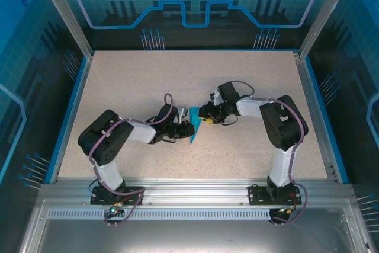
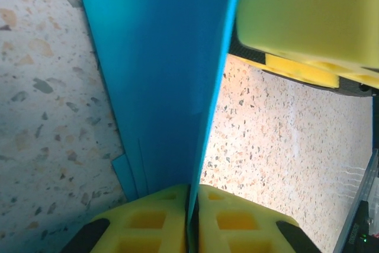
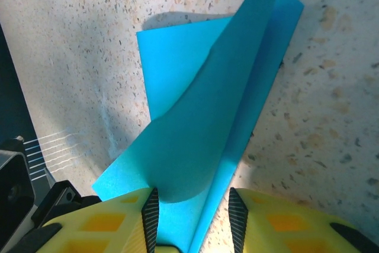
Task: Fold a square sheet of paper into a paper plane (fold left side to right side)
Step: Fold the wing for the fifth time at the center of the table.
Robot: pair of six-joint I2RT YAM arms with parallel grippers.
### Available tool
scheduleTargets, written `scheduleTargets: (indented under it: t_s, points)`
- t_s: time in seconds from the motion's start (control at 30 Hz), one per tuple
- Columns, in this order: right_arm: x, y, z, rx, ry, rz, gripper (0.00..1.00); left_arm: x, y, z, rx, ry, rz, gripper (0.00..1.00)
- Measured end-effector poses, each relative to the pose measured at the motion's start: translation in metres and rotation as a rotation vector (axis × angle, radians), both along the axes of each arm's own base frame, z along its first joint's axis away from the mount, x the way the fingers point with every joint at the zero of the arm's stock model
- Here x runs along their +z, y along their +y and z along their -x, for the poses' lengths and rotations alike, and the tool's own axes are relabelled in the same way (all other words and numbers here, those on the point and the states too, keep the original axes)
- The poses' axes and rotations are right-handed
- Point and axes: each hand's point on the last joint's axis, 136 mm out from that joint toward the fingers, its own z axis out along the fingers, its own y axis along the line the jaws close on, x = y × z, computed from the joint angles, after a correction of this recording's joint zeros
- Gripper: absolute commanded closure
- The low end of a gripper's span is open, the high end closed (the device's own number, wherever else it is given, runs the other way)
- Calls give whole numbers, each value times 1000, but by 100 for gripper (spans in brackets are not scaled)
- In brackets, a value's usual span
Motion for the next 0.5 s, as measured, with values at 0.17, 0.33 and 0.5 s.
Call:
scheduleTargets:
  t_s: [0.17,0.33,0.5]
  points:
    - [-4,2,1,-1,17,35,61,0,-1,0,-5,0,6,87]
    - [-6,0,2,-8,34,68,61,1,-2,0,-10,0,16,82]
    - [-8,0,1,-11,54,91,61,4,-4,0,-13,5,35,74]
